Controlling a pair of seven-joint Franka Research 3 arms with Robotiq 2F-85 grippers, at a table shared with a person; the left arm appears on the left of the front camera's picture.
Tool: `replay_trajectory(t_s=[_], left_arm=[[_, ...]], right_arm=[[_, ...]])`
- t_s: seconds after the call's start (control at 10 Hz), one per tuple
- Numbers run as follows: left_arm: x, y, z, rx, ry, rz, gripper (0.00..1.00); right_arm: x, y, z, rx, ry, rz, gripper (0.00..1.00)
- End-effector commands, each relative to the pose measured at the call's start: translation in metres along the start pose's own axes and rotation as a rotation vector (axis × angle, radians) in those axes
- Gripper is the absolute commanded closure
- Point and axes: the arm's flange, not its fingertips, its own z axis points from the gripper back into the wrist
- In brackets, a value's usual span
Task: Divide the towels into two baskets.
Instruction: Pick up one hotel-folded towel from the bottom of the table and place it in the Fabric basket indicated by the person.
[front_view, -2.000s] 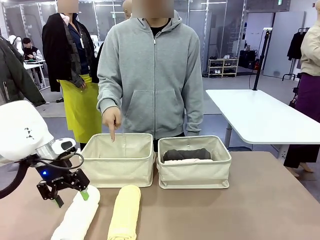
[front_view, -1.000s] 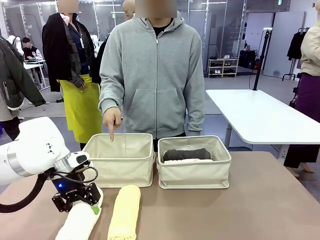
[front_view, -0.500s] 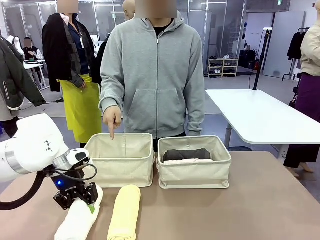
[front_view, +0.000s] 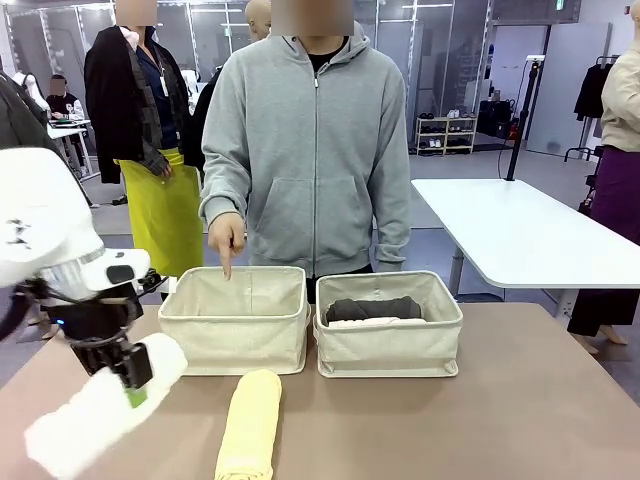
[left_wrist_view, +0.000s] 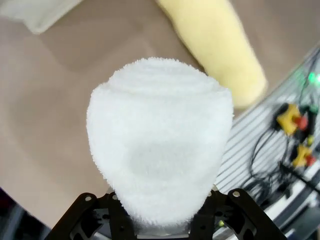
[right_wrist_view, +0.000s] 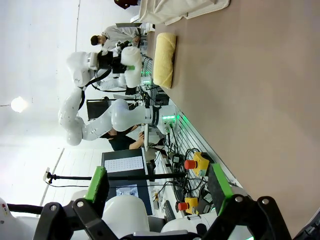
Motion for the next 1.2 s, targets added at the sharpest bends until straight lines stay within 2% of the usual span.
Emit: replay_trajectory(t_s=[0.0, 0.1, 0.2, 0.3, 0.4, 0.5, 0.6, 0.7, 0.8, 0.9, 1.1], left_arm=[[-0.029, -0.023, 0.000, -0.007, 0.004, -0.353, 0.64], [-0.027, -0.028, 0.001, -0.012, -0.033, -0.385, 0.64], [-0.029, -0.021, 0.009, -0.065, -0.206, -0.188, 0.64], [-0.009, -0.033, 0.019, 0.012, -0.007, -0.301, 0.64], [-0.009, -0.033, 0.019, 0.012, -0.007, -0.301, 0.64], [-0.007, -0.032, 0.028, -0.011, -0.071, -0.299, 0.60], [-0.015, -0.050, 0.051, 0.115, -0.174, -0.538, 0.60], [0.007, -0.061, 0.068, 0.300, -0.181, -0.775, 0.60], [0.033, -0.064, 0.074, 0.410, -0.110, -0.895, 0.60], [0.056, -0.061, 0.077, 0.443, -0.074, -1.010, 0.60], [0.108, -0.044, 0.074, 0.505, 0.015, -1.153, 0.60]], right_arm=[[-0.001, 0.003, -0.002, -0.014, -0.001, 0.002, 0.00], [-0.001, 0.003, -0.002, -0.014, -0.001, 0.002, 0.00], [-0.001, 0.003, -0.002, -0.014, -0.001, 0.002, 0.00], [-0.001, 0.003, -0.002, -0.014, -0.001, 0.002, 0.00], [-0.001, 0.003, -0.002, -0.014, -0.001, 0.002, 0.00], [-0.001, 0.003, -0.002, -0.014, -0.001, 0.002, 0.00], [-0.001, 0.003, -0.002, -0.014, -0.001, 0.002, 0.00], [-0.001, 0.003, -0.002, -0.014, -0.001, 0.002, 0.00], [-0.001, 0.003, -0.002, -0.014, -0.001, 0.002, 0.00], [-0.001, 0.003, -0.002, -0.014, -0.001, 0.002, 0.00], [-0.001, 0.003, -0.002, -0.014, -0.001, 0.002, 0.00]])
